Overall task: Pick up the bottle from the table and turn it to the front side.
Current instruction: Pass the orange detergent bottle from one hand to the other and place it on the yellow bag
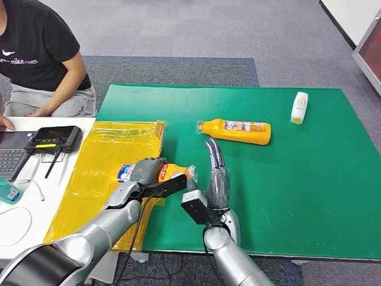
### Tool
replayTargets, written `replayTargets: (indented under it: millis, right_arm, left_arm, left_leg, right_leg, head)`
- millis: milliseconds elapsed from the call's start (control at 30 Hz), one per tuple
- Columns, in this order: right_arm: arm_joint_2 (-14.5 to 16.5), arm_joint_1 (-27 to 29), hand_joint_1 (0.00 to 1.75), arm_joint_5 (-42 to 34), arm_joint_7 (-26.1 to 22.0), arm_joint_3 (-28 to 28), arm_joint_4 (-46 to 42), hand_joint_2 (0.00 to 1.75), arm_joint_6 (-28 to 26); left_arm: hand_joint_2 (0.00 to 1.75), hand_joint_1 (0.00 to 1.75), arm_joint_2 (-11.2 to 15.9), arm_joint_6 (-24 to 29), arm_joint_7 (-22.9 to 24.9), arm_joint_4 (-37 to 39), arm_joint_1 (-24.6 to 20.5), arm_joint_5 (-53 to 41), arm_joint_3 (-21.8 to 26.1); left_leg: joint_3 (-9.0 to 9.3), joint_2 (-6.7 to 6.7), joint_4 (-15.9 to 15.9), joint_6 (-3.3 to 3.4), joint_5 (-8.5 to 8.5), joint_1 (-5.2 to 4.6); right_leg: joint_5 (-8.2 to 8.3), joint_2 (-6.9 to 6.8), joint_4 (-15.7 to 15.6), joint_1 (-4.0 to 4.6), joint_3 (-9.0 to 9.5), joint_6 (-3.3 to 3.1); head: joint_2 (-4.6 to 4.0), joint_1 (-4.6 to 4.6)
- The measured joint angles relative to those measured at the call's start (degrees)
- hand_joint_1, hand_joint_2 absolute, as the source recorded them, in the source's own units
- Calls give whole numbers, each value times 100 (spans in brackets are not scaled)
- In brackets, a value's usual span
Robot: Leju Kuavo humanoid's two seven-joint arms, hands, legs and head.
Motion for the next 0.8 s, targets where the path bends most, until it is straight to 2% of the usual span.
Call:
replayTargets:
  millis: [200,333,633,667,733,800]
  right_arm:
    - [2,-27,0,-189,0,59,87,0,0]
    - [2,-27,0,-257,0,61,117,0,0]
    - [0,-31,0,-307,0,103,175,0,0]
    - [0,-31,0,-308,0,104,186,0,0]
    - [-1,-31,0,-314,0,104,210,0,0]
    - [-2,-31,0,-331,0,107,238,0,0]
  left_arm:
    - [175,160,-1,-39,16,1,-11,-32,-26]
    - [175,65,-1,-28,47,1,-5,-68,-28]
    - [175,58,-33,15,79,6,136,-90,-30]
    - [175,51,-34,17,80,7,148,-94,-30]
    - [175,21,-34,20,80,9,164,-101,-31]
    - [175,1,-34,27,84,13,176,-102,-32]
  left_leg:
    - [-9,0,0,-1,2,0]
    - [-10,1,0,-3,2,0]
    - [-37,10,0,-13,9,1]
    - [-35,11,0,-14,8,1]
    - [-32,13,-2,-16,5,1]
    - [-31,16,-4,-18,1,2]
  right_leg:
    - [3,0,0,0,-11,-1]
    - [4,2,0,0,-2,-2]
    - [18,15,0,1,-35,-11]
    - [17,17,0,1,-34,-11]
    - [15,20,0,1,-33,-13]
    - [13,24,0,1,-35,-16]
  head:
    - [0,0]
    - [0,0]
    - [0,0]
    - [0,-1]
    - [0,-1]
    - [0,0]
